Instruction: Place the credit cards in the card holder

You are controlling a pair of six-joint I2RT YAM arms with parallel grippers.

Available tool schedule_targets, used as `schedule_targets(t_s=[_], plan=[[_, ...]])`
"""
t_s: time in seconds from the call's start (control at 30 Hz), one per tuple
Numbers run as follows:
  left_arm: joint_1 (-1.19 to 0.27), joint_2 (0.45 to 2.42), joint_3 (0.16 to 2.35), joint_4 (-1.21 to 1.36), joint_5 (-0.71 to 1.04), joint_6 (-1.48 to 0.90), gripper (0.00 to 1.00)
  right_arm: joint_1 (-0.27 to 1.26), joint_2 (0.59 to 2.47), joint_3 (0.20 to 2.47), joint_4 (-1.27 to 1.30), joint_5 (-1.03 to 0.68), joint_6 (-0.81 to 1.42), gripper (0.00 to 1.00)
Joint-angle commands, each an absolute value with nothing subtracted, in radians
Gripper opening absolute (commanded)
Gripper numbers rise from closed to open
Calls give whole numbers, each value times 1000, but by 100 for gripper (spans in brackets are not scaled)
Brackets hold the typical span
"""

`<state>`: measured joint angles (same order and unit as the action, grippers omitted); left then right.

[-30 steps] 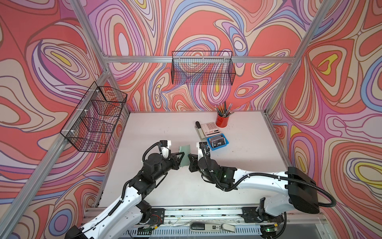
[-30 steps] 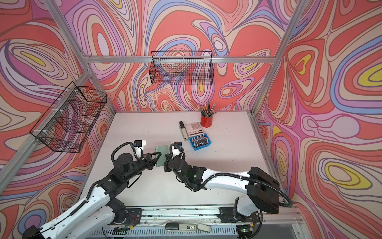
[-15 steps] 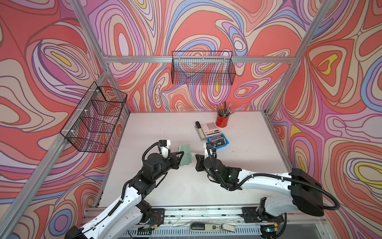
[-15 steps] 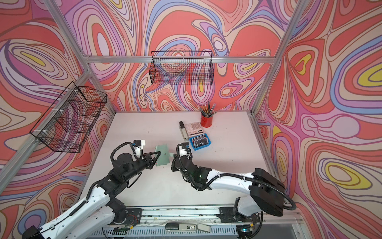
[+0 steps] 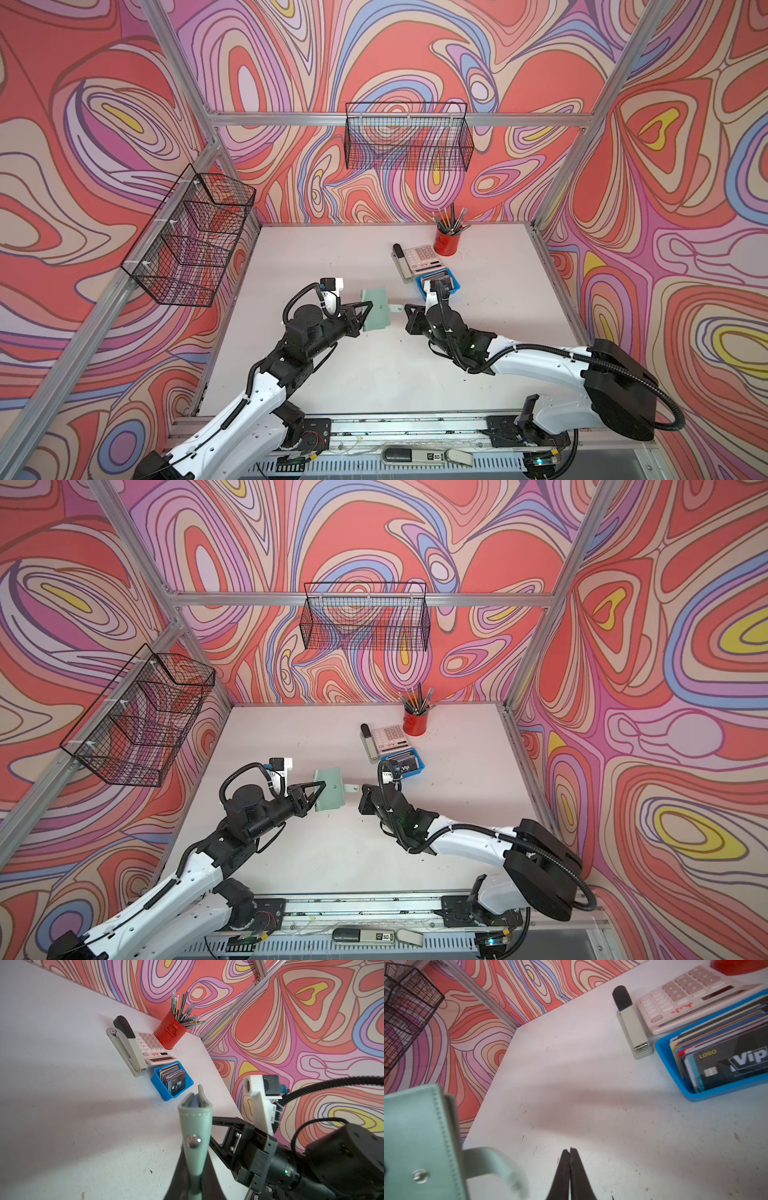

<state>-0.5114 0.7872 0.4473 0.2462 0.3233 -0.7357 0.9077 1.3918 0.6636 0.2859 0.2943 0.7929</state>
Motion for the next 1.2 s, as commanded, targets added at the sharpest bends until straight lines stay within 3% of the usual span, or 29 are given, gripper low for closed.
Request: schedule_targets(t_s=[0.0,0.1,0.37,0.83,1.17], plan=[[-507,777,443,353,387,-777,0,896,1368,626,369,197,808,19],[-508,760,450,345,396,-769,0,894,1338,564,493,144,794,32],[-506,712,454,302,363,-747,0,895,1243,433,652,88,798,36],[-506,721,457,302,367,-741,0,895,1373,511,761,-69,829,31],[-507,720,457,293,356,-736,0,895,1355,510,787,-99,831,26]])
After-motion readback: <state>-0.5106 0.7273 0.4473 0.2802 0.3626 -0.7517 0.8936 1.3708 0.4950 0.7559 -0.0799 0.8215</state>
